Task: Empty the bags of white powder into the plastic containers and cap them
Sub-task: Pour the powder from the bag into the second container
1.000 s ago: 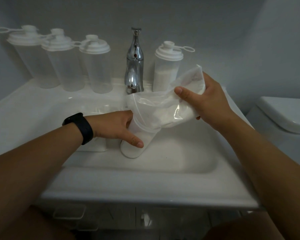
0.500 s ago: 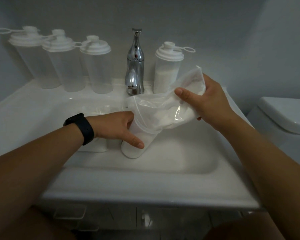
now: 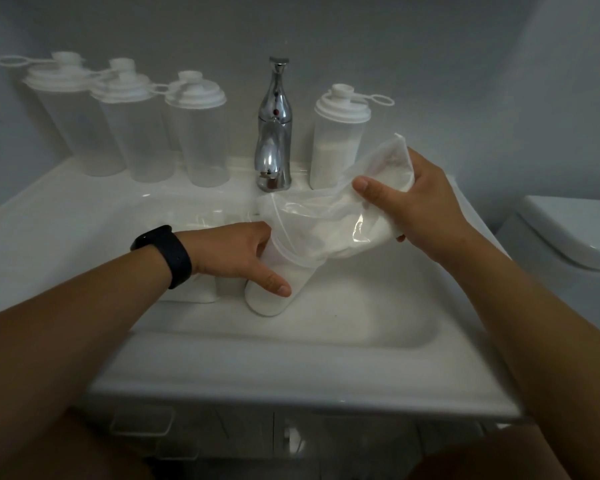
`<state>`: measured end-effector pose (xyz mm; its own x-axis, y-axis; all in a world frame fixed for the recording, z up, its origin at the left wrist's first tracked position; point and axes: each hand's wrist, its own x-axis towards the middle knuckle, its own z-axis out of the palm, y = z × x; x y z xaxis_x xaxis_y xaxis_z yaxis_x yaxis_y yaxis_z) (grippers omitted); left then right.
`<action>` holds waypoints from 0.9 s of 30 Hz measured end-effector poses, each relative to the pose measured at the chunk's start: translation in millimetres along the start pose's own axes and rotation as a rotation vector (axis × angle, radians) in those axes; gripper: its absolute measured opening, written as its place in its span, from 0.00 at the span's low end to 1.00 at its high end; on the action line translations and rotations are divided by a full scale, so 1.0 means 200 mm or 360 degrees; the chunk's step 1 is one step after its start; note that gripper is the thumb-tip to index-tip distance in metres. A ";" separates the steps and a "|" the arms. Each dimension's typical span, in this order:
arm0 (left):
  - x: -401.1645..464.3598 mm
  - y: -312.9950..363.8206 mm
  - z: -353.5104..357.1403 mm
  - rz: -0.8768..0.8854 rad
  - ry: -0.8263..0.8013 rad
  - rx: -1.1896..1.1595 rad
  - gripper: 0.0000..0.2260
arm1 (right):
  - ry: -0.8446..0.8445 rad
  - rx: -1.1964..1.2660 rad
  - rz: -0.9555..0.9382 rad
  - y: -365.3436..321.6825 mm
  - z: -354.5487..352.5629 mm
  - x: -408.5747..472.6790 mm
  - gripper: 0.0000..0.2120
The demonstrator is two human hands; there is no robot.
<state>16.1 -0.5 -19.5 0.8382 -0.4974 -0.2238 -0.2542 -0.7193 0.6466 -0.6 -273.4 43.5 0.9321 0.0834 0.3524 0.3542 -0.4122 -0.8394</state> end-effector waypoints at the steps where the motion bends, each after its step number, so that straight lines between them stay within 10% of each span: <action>1: 0.00 0.00 0.00 0.0001 0.0009 0.0007 0.38 | -0.0005 -0.0005 0.0000 0.00 0.00 0.00 0.12; 27: 0.01 0.00 0.00 -0.0037 0.0041 0.0055 0.42 | 0.0009 0.0022 0.0002 -0.02 0.00 -0.01 0.11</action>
<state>18.5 -0.6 -19.8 0.8560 -0.4681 -0.2192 -0.2507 -0.7469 0.6159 -4.0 -271.1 45.7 0.9322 0.0776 0.3536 0.3540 -0.3995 -0.8456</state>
